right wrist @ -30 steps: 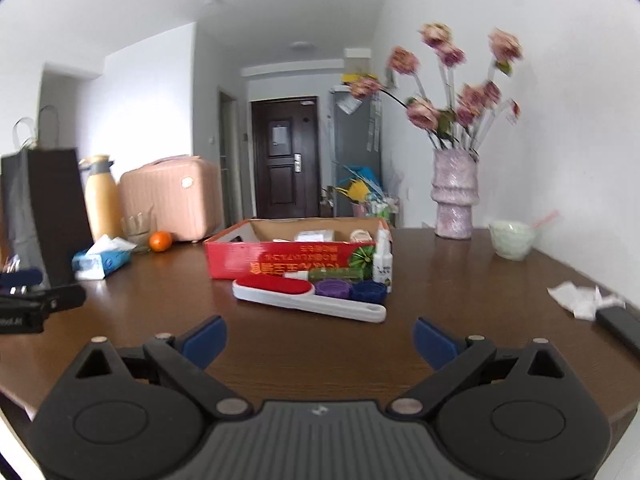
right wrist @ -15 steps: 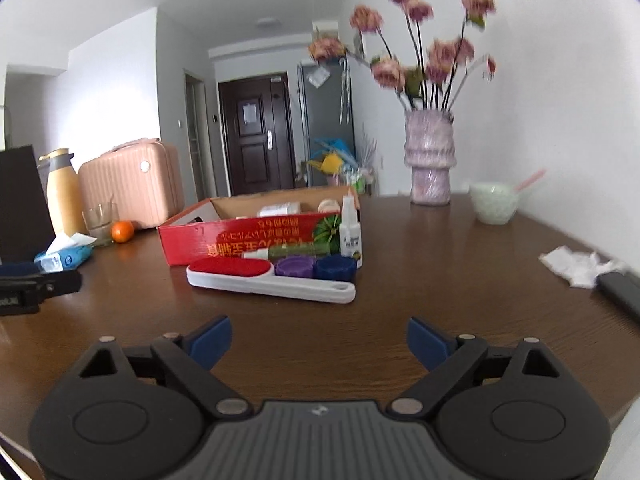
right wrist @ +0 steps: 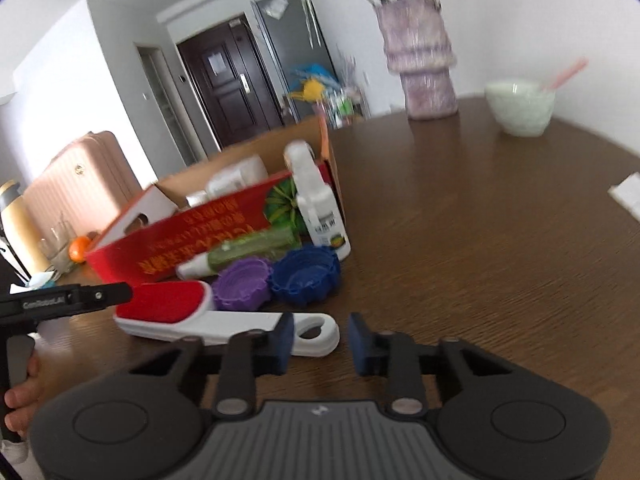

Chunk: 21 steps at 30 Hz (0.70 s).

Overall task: Organize rigid objects
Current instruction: 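Grasp the red-and-white lint roller with the left gripper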

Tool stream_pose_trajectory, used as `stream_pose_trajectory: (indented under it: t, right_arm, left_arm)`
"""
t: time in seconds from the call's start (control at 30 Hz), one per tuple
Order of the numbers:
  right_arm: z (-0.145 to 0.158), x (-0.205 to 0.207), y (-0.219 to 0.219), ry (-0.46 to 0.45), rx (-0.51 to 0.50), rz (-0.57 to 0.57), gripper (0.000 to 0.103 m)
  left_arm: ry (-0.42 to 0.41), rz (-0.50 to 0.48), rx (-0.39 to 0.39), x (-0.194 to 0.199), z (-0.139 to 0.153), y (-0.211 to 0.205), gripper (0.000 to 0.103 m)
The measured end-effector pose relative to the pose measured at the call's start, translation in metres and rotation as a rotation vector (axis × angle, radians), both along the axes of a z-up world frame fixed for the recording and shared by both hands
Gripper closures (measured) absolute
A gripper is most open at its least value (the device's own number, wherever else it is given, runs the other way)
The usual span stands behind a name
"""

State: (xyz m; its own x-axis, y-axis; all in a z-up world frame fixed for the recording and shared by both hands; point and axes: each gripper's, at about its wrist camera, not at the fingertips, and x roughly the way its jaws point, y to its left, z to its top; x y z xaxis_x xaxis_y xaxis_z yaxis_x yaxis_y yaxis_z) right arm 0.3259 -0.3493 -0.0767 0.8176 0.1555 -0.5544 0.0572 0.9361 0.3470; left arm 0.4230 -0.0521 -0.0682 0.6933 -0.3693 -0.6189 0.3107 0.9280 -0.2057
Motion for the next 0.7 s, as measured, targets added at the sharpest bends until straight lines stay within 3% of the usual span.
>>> stream_pose_trajectory:
  t: [0.07,0.23,0.37,0.53,0.63,0.7]
  right_arm:
    - [-0.002,0.005,-0.001,0.001,-0.006,-0.02,0.082]
    - [-0.003,0.013,-0.004,0.014,0.008,-0.019,0.083]
    - [-0.005,0.008,-0.007,0.019,0.008,-0.016,0.085]
    - [-0.009,0.0,-0.018,0.045,0.147,-0.01,0.088]
    - [-0.007,-0.015,-0.008,0.049,0.131,-0.014,0.088]
    - [-0.002,-0.034,-0.001,0.015,0.123,-0.02,0.088]
  left_arm:
    - [0.003,-0.011,-0.046,0.003,-0.005,0.002,0.052]
    - [0.025,-0.005,-0.128,0.005,-0.013,0.01,0.053]
    - [0.024,0.007,-0.124,-0.005,-0.01,0.01,0.053]
    - [0.029,0.092,-0.139,-0.037,-0.009,0.016,0.054]
    - [0.021,0.129,-0.115,-0.064,-0.003,0.017,0.055]
    - [-0.033,0.152,-0.11,-0.093,0.006,0.02,0.056]
